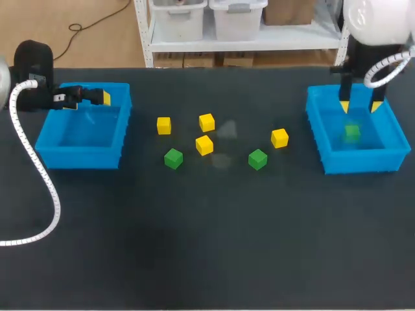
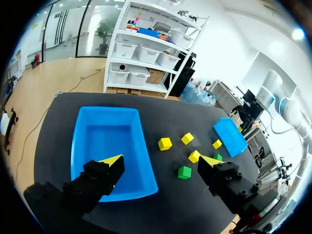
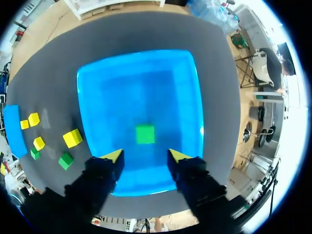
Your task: Put the green cubes in the right bin and the yellow cubes in the left bin.
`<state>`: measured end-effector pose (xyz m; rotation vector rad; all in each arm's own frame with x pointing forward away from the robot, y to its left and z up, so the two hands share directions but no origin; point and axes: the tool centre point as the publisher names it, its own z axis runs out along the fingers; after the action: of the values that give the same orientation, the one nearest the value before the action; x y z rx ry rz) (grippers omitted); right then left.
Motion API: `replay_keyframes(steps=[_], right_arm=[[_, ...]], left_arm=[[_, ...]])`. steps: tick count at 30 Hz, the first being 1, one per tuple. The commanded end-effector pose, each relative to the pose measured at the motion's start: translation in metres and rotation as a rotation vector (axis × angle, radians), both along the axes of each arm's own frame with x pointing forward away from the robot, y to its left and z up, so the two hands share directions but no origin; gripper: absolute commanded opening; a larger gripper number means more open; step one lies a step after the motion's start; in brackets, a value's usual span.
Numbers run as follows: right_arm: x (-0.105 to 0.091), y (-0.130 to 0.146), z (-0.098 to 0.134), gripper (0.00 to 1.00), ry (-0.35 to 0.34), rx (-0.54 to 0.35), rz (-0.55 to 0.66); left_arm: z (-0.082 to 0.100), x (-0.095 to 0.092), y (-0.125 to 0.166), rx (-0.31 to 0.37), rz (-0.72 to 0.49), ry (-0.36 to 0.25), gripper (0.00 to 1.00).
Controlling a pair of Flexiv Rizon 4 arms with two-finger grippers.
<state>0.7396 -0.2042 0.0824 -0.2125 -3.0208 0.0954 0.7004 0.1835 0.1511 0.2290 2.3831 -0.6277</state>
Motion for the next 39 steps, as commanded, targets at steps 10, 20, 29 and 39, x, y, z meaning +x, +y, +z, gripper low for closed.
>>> replay_keyframes(steps=[10,20,29,39], right_arm=[[0.026,0.122,0.032,1.00,-0.451,0.020,0.387],[-0.003,0.250,0.050,1.00,-0.443,0.133,0.813],[-0.042,0.309,0.060,1.00,-0.418,0.209,1.043],[-0.068,0.344,0.019,1.00,-0.320,0.243,1.201]], left_arm=[[-0.001,-0.001,0.001,-0.007,-0.003,-0.006,1.00],[-0.001,-0.001,0.001,-0.007,-0.003,-0.006,1.00],[-0.001,-0.001,0.001,-0.007,-0.003,-0.006,1.00],[-0.001,-0.001,0.001,-0.007,-0.003,-0.006,1.00]])
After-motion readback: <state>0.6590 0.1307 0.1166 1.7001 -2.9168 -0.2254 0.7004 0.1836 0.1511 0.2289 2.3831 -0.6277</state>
